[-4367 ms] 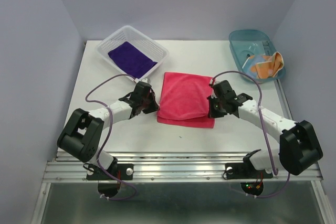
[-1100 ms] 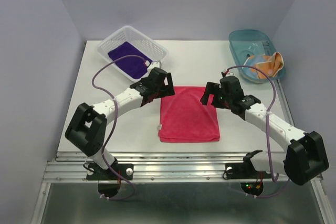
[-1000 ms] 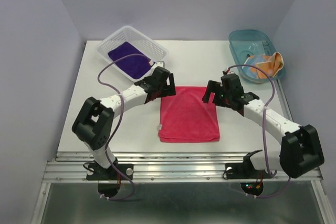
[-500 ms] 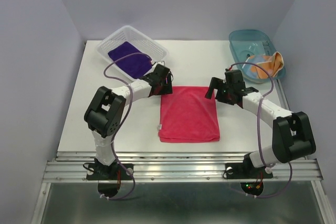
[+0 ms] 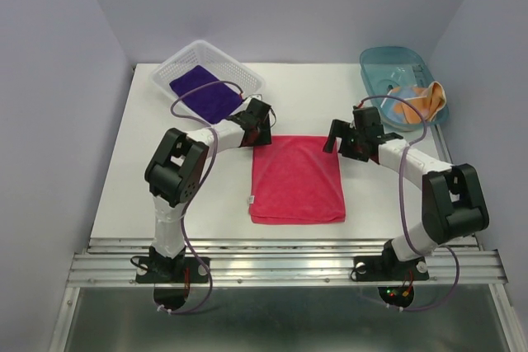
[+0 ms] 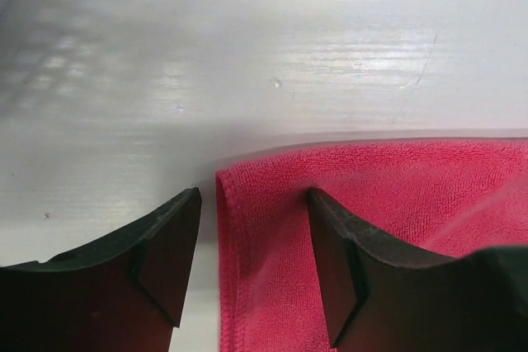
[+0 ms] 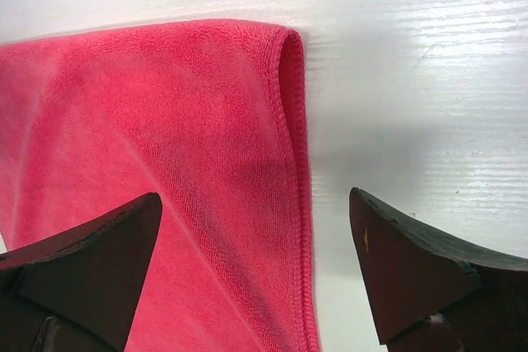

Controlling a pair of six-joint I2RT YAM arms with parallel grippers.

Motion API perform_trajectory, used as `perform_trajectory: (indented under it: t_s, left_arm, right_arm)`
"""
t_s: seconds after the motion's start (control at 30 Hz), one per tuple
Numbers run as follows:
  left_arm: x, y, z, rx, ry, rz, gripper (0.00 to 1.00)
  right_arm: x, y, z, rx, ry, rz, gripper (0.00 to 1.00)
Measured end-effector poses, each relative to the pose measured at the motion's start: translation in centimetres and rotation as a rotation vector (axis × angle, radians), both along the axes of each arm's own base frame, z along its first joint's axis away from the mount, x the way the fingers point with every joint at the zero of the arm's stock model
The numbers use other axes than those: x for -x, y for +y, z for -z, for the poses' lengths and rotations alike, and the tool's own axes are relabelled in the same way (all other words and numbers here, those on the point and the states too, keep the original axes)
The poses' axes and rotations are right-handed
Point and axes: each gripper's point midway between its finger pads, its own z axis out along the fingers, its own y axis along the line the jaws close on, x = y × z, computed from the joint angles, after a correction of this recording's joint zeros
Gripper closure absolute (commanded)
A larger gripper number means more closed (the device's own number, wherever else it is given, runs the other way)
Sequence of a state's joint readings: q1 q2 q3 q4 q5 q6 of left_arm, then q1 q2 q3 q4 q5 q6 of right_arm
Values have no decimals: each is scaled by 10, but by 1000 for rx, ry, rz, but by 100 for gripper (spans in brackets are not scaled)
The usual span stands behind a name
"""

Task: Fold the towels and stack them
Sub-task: Fold the towel

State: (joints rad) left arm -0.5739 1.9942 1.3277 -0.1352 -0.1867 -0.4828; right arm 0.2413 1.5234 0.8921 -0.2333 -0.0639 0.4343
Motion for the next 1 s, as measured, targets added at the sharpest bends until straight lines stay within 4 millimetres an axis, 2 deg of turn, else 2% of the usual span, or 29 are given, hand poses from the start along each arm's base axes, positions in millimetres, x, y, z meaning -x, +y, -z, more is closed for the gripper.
perform_trajectory:
  t_s: [0.23,0.3,0.33,0.43,0.47,0.53,0.63,0.67,0.73,0.77,0.8,0.83,0.87,1.0]
  left_arm:
    - [-4,2,-1,16,1,5,36]
    - [-7,2,-1,29,0,13,40]
    - [-9,2,-1,40,-4,24,43]
    - [-9,-2,-1,53,-2,44,53]
    - [-9,-3,-1,57,-1,51,61]
    - [-8,-6,0,64,1,66,69]
    - [-9,-9,1,75,-1,81,73]
    - [-9,-10,1,78,-2,85,79]
    - [-9,-11,1,82,-1,91,88]
    - [-9,-12,1,84,-1,94,95]
    - [-9,-12,2,86,-2,96,97]
    - [-9,-13,1,86,-2,97,97]
    - [-9,-13,2,86,-2,97,100]
    - [-10,-13,2,84,-3,99,100]
  right_arm:
    - [-11,2,9,17,14,-15,0]
    - [-15,2,11,24,18,-20,0]
    - [-24,0,15,34,20,-22,1]
    - [-31,-3,16,44,18,-27,5]
    - [-34,-3,17,47,17,-28,7]
    - [-43,-5,21,54,16,-29,9]
    - [-51,-9,29,59,27,-28,18]
    - [-53,-11,33,61,33,-32,23]
    - [-61,-11,31,57,17,-37,26]
    - [-64,-11,31,56,14,-42,35]
    - [-66,-11,32,58,13,-47,41]
    - [-68,-12,35,61,14,-50,46]
    - [-72,-11,34,61,7,-55,57]
    - [-76,-8,38,55,4,-76,64]
